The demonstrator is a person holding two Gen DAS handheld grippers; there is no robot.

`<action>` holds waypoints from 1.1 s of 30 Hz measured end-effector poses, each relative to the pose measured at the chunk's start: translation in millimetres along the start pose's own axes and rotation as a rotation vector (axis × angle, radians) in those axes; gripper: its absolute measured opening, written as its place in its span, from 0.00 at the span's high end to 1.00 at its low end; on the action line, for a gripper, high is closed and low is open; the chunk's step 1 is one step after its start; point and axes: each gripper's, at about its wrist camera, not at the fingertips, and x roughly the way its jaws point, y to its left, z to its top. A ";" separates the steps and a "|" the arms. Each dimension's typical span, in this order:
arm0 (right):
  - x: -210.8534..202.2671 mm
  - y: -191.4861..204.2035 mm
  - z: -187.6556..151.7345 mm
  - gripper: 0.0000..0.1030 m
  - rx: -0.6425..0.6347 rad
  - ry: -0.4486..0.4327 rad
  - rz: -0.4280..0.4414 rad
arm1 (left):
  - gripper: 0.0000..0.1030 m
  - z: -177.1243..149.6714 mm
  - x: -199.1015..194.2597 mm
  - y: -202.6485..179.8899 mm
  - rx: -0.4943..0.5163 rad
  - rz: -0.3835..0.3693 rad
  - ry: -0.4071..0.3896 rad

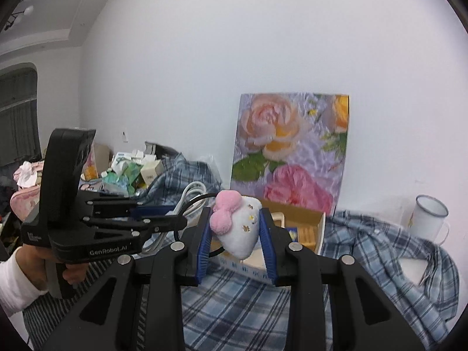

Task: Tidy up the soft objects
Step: 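Lift and carry the cable and keychain with both tools over the box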

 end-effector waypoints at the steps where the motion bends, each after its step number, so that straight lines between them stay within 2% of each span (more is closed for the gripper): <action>1: -2.0 0.5 5.4 0.70 -0.002 -0.010 -0.005 | 0.81 3.0 -3.3 0.4 0.002 -0.001 -0.008; 14: -28.5 -1.7 78.1 0.70 -0.027 -0.174 -0.035 | 0.81 51.8 -42.8 4.5 0.020 0.033 -0.112; 23: -23.4 -3.7 103.1 0.70 -0.016 -0.212 -0.025 | 0.81 86.1 -60.1 9.9 0.013 0.044 -0.173; 33: -7.4 -1.8 132.6 0.70 -0.013 -0.256 -0.007 | 0.81 120.8 -52.9 10.3 0.018 0.047 -0.208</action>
